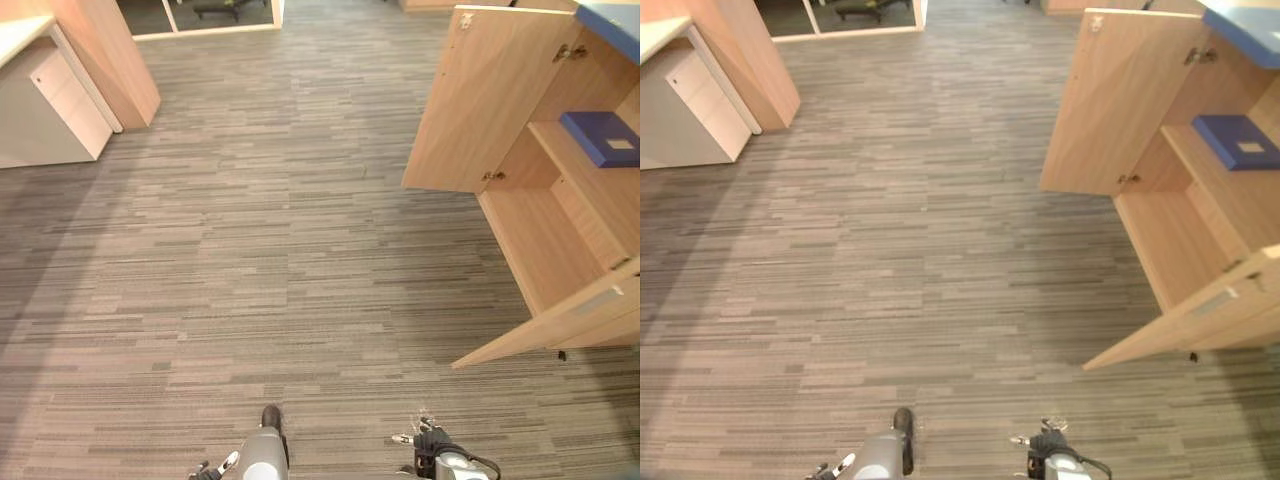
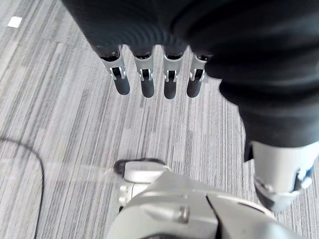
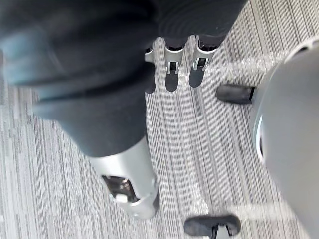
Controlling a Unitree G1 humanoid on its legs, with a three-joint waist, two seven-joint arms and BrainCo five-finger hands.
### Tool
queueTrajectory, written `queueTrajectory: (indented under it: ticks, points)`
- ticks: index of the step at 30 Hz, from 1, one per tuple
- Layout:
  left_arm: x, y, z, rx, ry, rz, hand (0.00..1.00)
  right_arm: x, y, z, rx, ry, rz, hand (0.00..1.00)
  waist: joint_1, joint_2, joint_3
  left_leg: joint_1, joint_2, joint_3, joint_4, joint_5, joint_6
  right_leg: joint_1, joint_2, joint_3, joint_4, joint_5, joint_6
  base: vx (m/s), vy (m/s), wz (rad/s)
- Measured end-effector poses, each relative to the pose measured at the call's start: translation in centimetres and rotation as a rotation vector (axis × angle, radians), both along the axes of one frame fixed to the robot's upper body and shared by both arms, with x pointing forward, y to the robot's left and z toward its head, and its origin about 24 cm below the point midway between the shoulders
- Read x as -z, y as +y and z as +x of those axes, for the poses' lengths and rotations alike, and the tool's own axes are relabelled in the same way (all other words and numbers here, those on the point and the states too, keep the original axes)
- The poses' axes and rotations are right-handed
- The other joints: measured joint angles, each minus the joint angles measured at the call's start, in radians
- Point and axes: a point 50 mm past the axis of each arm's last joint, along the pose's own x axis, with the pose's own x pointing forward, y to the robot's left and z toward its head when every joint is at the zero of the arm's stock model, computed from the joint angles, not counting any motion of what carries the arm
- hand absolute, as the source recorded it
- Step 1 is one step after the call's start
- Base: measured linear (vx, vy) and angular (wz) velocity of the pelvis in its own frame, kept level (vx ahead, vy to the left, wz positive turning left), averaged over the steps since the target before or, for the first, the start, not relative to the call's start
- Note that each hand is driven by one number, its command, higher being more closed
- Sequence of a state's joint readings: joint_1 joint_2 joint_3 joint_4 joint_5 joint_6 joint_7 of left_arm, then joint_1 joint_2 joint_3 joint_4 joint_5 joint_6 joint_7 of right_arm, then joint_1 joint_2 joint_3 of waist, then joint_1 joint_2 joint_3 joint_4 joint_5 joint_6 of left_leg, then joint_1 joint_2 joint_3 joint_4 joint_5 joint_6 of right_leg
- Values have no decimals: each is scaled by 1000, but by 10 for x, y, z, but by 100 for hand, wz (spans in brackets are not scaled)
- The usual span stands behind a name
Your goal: Walk over to the cabinet, pick up the folder, carry it to the office cabinet, place the folder inside the office cabinet, then close the office cabinet door
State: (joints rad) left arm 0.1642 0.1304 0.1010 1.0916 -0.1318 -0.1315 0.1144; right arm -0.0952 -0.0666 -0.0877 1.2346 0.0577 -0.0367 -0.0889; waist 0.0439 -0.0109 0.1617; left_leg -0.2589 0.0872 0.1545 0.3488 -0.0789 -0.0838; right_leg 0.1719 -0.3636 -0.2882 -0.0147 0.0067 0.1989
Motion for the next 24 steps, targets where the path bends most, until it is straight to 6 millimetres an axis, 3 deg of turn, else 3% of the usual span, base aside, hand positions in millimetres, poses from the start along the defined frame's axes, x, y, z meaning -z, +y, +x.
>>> queueTrajectory:
  ticks: [1,2,3,4,5,6,8,9,10,11,12,13,15,16,18,19,21,24]
  points:
    - [0,0,1,0,-2,-1,0,0,2,0,-1,3,7,0,7,1,-3,11,-16,16,12,-13,14,-3,-20,-19,3,28,0,454,453,-50]
    - [1,-2,-1,-6,1,-6,0,2,5,-3,0,16,15,0,25,10,-11,52,-53,54,20,-33,57,-11,-67,1,27,79,2,439,448,-61]
    - [2,-6,-4,-9,8,-17,0,2,2,-5,9,22,16,0,28,28,-33,102,-95,77,-12,-49,84,-20,-118,6,77,114,-34,438,472,-56]
    - [2,-8,-5,-10,8,-22,0,2,-1,-7,19,28,12,0,23,28,-41,129,-122,80,-38,-52,99,-28,-147,-3,108,135,-55,406,388,-23]
    - [3,-12,-7,-12,9,-36,0,2,-8,-10,46,34,3,0,20,48,-64,185,-176,81,-97,-49,118,-54,-209,-41,192,177,-107,434,410,-9]
    - [4,-18,-8,-17,8,-56,0,0,-17,-8,60,26,-16,0,17,70,-75,256,-219,80,-169,-37,140,-96,-286,-138,355,187,-192,414,409,1]
    - [4,-22,-7,-5,4,-68,0,-2,-22,-3,84,0,-19,0,0,86,-68,355,-242,70,-238,-32,151,-161,-335,-230,649,98,-276,300,326,11]
    - [4,-24,-6,20,3,-71,0,-3,-19,2,84,-13,-13,0,0,102,-58,406,-228,66,-256,-33,150,-188,-277,-228,740,-1,-202,235,224,6]
    - [5,-24,-5,33,4,-73,0,-4,-18,3,83,-22,-11,0,0,111,-48,426,-217,65,-259,-33,150,-199,-234,-233,757,-52,-178,211,138,-5]
    - [4,-24,-3,50,0,-74,0,-6,-17,8,83,-44,-8,0,1,106,-25,459,-201,58,-260,-33,150,-232,-156,-242,772,-125,-164,158,70,-8]
    - [4,-24,0,64,-5,-73,0,-8,-17,12,83,-61,-8,0,0,108,-8,476,-193,56,-264,-33,149,-252,-116,-250,767,-154,-163,164,35,-15]
    - [4,-23,3,78,-5,-75,0,-10,-16,18,82,-83,-9,0,-4,109,8,490,-179,56,-280,-35,148,-312,-33,-255,733,-172,-161,109,-12,-13]
    - [2,-20,9,100,-12,-65,0,-14,-14,29,105,-123,9,0,-16,88,32,511,-176,53,-326,-52,165,-403,56,-293,663,-168,-170,120,-63,-1]
    - [1,-15,14,116,-12,-48,0,-15,-9,34,107,-135,26,0,-15,59,54,526,-189,57,-350,-67,167,-432,94,-331,576,-149,-201,124,-134,15]
    - [0,-9,15,128,-2,-38,0,-13,-9,29,121,-122,32,0,-21,30,57,545,-205,39,-353,-89,153,-430,120,-393,456,-87,-303,200,-192,27]
    - [1,-12,15,120,2,-47,0,-12,-13,26,131,-116,26,0,-27,35,56,559,-194,25,-352,-109,143,-426,135,-403,442,-83,-353,282,-167,24]
    - [2,-16,13,104,5,-65,0,-12,-16,23,178,-117,32,0,-36,66,38,557,-144,21,-338,-133,113,-410,176,-437,441,-138,-330,330,-147,16]
    - [1,-12,18,54,-18,-72,0,-6,-16,9,247,-86,53,0,-42,51,41,531,-94,49,-155,-159,70,-318,227,-455,392,-177,-310,363,-254,16]
